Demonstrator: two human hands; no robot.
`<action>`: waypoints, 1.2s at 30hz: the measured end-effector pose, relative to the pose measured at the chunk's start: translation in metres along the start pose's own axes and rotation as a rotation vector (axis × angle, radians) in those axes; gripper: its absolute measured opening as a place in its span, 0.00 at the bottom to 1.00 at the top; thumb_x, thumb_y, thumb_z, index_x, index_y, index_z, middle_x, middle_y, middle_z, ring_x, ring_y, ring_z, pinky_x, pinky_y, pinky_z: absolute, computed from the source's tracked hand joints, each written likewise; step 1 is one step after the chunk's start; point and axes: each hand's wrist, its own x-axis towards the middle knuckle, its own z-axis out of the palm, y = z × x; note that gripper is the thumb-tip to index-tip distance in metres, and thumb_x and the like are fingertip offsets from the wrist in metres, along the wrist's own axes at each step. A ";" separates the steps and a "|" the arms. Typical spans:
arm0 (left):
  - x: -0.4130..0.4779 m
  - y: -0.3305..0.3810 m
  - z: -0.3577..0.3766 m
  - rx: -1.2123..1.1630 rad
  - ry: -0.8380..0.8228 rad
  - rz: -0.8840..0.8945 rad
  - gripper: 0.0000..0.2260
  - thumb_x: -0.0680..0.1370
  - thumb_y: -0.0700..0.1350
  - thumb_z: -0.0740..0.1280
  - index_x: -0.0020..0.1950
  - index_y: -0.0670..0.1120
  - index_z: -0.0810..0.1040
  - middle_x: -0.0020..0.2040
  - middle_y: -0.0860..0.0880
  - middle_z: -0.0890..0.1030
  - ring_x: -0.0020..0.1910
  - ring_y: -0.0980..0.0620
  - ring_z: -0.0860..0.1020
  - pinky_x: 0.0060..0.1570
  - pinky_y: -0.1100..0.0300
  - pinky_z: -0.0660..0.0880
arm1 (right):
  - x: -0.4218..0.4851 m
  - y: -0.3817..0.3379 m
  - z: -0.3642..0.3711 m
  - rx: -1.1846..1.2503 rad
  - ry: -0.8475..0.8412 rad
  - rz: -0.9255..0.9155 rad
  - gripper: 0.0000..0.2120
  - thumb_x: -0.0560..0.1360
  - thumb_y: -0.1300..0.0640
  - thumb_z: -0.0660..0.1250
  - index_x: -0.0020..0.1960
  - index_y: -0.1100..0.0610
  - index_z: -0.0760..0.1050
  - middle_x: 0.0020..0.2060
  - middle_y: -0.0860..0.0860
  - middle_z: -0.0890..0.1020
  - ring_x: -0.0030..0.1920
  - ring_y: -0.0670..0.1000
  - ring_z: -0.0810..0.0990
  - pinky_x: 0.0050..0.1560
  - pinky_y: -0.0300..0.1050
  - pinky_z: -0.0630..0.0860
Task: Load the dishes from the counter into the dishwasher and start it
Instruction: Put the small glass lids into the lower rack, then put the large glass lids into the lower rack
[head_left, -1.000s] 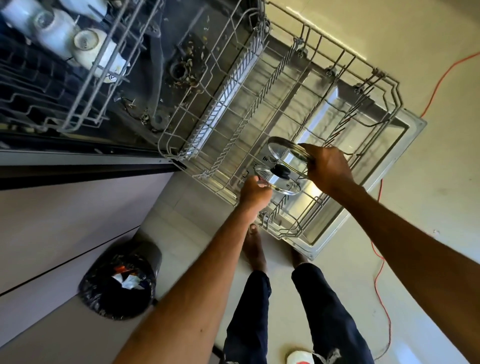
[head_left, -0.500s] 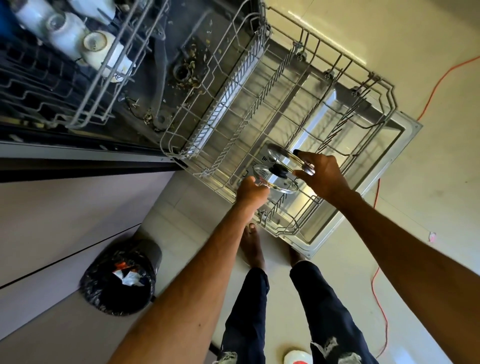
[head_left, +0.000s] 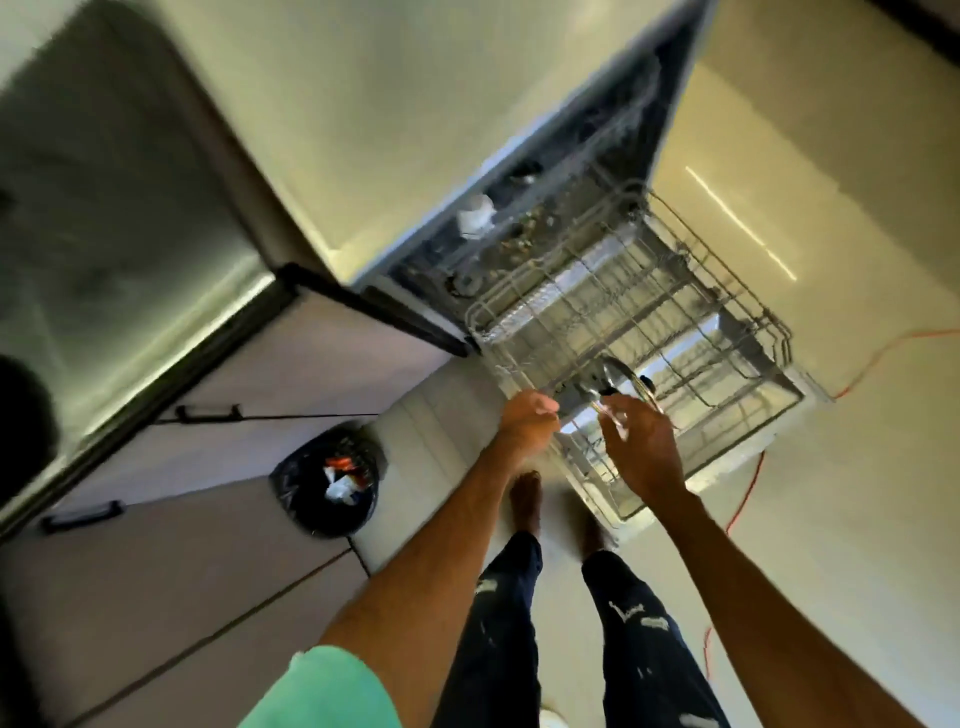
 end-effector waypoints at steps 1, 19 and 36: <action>-0.020 -0.002 -0.014 -0.024 0.015 0.020 0.16 0.72 0.42 0.67 0.57 0.39 0.83 0.55 0.42 0.84 0.52 0.46 0.83 0.51 0.59 0.79 | -0.009 -0.023 0.000 0.016 -0.036 -0.008 0.12 0.80 0.53 0.66 0.60 0.55 0.81 0.54 0.53 0.85 0.53 0.55 0.84 0.56 0.55 0.81; -0.271 -0.143 -0.372 -0.338 0.668 0.295 0.09 0.79 0.36 0.65 0.51 0.43 0.85 0.49 0.47 0.86 0.42 0.57 0.81 0.45 0.64 0.78 | -0.100 -0.462 0.130 0.084 -0.292 -0.624 0.08 0.79 0.63 0.68 0.57 0.58 0.82 0.48 0.51 0.85 0.48 0.48 0.82 0.51 0.46 0.82; -0.249 -0.204 -0.573 -0.701 0.733 0.269 0.09 0.80 0.37 0.63 0.52 0.44 0.83 0.50 0.49 0.86 0.42 0.55 0.83 0.43 0.59 0.81 | -0.005 -0.627 0.253 0.076 -0.388 -0.498 0.08 0.76 0.59 0.73 0.55 0.55 0.84 0.44 0.48 0.86 0.44 0.48 0.85 0.48 0.51 0.85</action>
